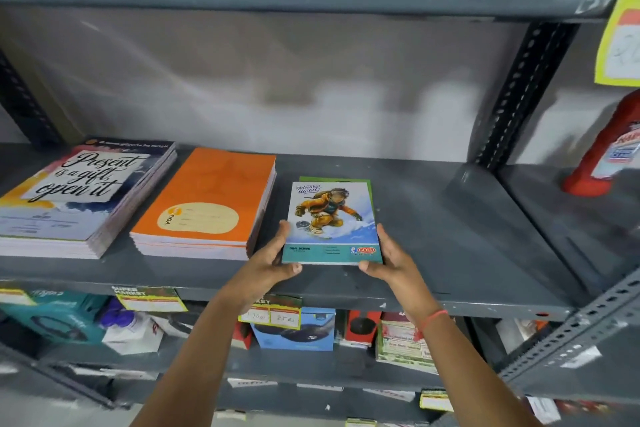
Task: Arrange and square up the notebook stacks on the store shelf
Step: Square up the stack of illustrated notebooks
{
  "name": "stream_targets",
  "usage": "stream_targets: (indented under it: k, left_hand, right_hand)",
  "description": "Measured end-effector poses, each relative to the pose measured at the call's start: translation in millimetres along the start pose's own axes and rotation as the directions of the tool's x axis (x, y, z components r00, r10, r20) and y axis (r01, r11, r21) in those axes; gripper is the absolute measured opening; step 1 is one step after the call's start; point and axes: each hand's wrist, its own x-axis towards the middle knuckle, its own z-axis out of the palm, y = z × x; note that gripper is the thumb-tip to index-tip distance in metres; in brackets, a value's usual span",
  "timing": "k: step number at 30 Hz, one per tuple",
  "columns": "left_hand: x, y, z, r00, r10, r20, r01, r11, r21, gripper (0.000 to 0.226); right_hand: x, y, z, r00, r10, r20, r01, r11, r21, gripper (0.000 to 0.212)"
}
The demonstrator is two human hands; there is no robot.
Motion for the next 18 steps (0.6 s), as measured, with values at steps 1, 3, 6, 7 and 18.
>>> stream_targets:
  k: [1,3,6,7,18]
  left_hand:
    - [0.8,-0.9,0.1,1.000,-0.002,-0.005,0.002,1.000,-0.008,0.082]
    - [1.8,-2.9,0.0,0.999,-0.004,-0.035,0.003,0.999,-0.035,0.081]
    - [2.0,-4.2,0.2,0.999,0.016,-0.048,-0.018,0.999,-0.046,0.076]
    - [2.1,-4.0,0.8,0.998,0.025,-0.057,-0.027,0.998,-0.048,0.075]
    - [2.0,-8.5,4.7,0.978,0.095,-0.187,-0.109,0.992,-0.069,0.070]
  right_hand:
    - [0.3,0.8,-0.3,1.000,0.006,-0.009,-0.006,1.000,0.023,0.075]
    - [0.7,0.7,0.9,1.000,0.008,-0.010,-0.008,0.999,0.032,0.075]
    - [0.5,0.1,2.5,1.000,0.000,-0.014,0.000,1.000,0.025,0.072]
    - [0.7,0.1,2.5,1.000,0.000,-0.018,0.000,1.000,0.026,0.073]
    - [1.4,3.5,-1.0,0.998,0.003,-0.066,0.000,0.998,0.055,0.079]
